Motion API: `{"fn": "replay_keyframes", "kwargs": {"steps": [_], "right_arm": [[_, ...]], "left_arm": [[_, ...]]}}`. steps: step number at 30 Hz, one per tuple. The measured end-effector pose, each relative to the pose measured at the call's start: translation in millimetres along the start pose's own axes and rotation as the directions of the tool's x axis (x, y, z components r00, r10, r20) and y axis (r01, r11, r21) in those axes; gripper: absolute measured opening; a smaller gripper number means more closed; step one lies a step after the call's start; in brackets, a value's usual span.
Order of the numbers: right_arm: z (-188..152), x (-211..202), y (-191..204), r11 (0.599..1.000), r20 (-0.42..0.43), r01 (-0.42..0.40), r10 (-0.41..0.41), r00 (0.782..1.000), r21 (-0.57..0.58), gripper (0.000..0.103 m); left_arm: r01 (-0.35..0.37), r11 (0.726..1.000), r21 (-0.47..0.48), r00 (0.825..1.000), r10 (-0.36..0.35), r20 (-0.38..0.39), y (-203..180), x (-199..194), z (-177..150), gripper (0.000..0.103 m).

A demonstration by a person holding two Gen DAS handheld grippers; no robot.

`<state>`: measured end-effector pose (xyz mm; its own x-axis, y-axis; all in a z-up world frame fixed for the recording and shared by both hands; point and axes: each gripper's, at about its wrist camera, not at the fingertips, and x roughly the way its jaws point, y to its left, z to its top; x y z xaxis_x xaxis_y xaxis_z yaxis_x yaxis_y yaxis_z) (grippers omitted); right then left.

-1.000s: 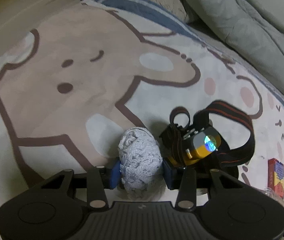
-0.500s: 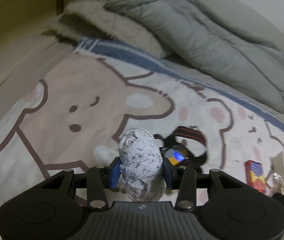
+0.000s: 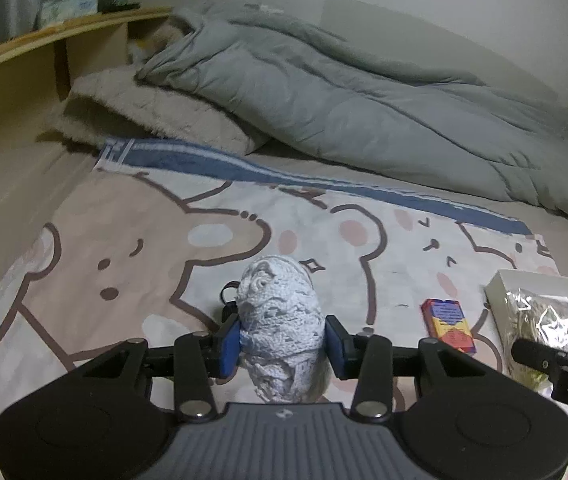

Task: Organize objects
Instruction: 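Carry the cord bag and grey knitted ball into the white box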

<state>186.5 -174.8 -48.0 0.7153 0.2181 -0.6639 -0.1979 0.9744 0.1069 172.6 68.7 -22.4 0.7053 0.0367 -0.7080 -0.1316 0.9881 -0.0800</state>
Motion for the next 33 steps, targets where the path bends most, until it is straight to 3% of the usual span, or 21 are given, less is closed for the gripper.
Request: {"fn": "replay_keyframes", "kwargs": {"steps": [13, 33], "right_arm": [[-3.1, -25.0, -16.3, 1.0, 0.037, 0.006, -0.006, 0.999, -0.012, 0.072], [4.1, -27.3, -43.5, 0.997, 0.057, 0.05, -0.046, 0.997, -0.059, 0.072]], "left_arm": [[0.016, 0.995, 0.098, 1.0, -0.017, 0.014, -39.3, -5.1, -16.2, 0.045], [0.026, 0.997, 0.077, 0.999, -0.029, 0.041, -71.7, 6.8, -6.4, 0.045]]}}
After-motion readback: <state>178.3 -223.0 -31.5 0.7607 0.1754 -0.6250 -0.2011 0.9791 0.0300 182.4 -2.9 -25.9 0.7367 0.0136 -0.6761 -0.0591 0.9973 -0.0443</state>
